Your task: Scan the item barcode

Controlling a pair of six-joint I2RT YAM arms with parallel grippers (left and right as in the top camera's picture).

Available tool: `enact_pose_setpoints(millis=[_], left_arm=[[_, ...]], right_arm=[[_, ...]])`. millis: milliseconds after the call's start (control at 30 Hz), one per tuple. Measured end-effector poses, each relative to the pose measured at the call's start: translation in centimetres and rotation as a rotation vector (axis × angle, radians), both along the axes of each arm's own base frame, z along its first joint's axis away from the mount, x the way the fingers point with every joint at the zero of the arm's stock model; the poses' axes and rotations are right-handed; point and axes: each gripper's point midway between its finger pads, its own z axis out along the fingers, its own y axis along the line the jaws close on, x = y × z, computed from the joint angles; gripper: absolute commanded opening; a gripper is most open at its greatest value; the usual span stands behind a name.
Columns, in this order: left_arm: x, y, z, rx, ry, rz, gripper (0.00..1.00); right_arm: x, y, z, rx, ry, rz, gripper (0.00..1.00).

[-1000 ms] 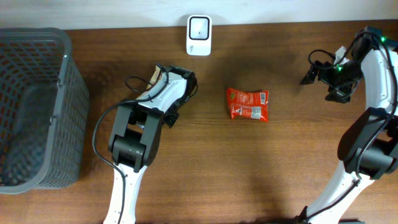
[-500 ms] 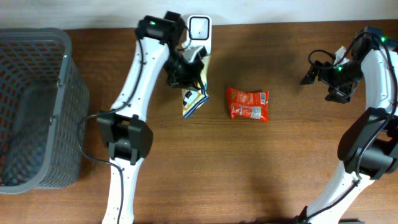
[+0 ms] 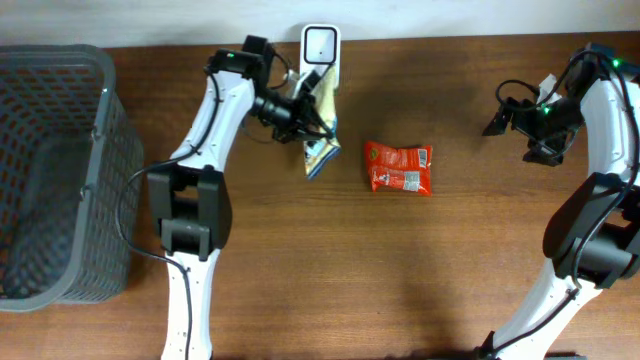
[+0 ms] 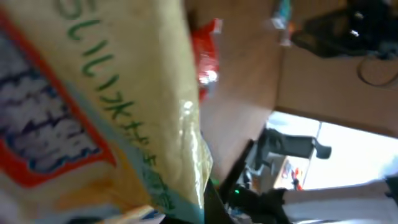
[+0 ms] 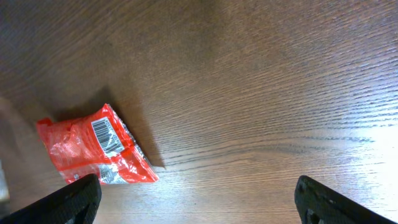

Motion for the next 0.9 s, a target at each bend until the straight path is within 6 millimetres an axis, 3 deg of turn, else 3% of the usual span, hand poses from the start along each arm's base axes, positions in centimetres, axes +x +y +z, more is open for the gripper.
enact_pose_setpoints(millis=[67, 133, 267, 367, 433, 533, 600, 733, 833, 900], left_arm=[[0.5, 1.7, -1.2, 0.094, 0.017, 0.044, 0.0], [-0.4, 2.3, -1.8, 0.154, 0.069, 0.049, 0.0], [-2.9, 2.0, 0.7, 0.254, 0.111, 0.001, 0.0], [-2.9, -0.5, 4.7, 0.241, -0.031, -0.041, 0.0], [-3.5, -3.3, 6.8, 0.139, -0.072, -0.082, 0.0], [-5.8, -6.1, 7.9, 0.067, -0.036, -0.144, 0.0], [-6.4, -6.6, 8.3, 0.034, -0.013, -0.154, 0.0], [-5.3, -7.5, 10.7, -0.136, -0.045, -0.152, 0.0], [-4.1, -10.1, 13.0, -0.286, -0.196, -0.203, 0.0], [-4.1, -12.7, 13.4, -0.291, -0.243, -0.213, 0.0]], right_arm=[[0.0, 0.0, 0.0, 0.0, 0.0, 0.0, 0.99], [0.0, 0.0, 0.0, 0.0, 0.0, 0.0, 0.99], [0.0, 0.0, 0.0, 0.0, 0.0, 0.0, 0.99], [0.0, 0.0, 0.0, 0.0, -0.001, 0.0, 0.99], [0.0, 0.0, 0.0, 0.0, 0.0, 0.0, 0.99], [0.0, 0.0, 0.0, 0.0, 0.0, 0.0, 0.99], [0.0, 0.0, 0.0, 0.0, 0.0, 0.0, 0.99], [0.0, 0.0, 0.0, 0.0, 0.0, 0.0, 0.99], [0.0, 0.0, 0.0, 0.0, 0.0, -0.001, 0.99], [0.0, 0.0, 0.0, 0.0, -0.001, -0.001, 0.99]])
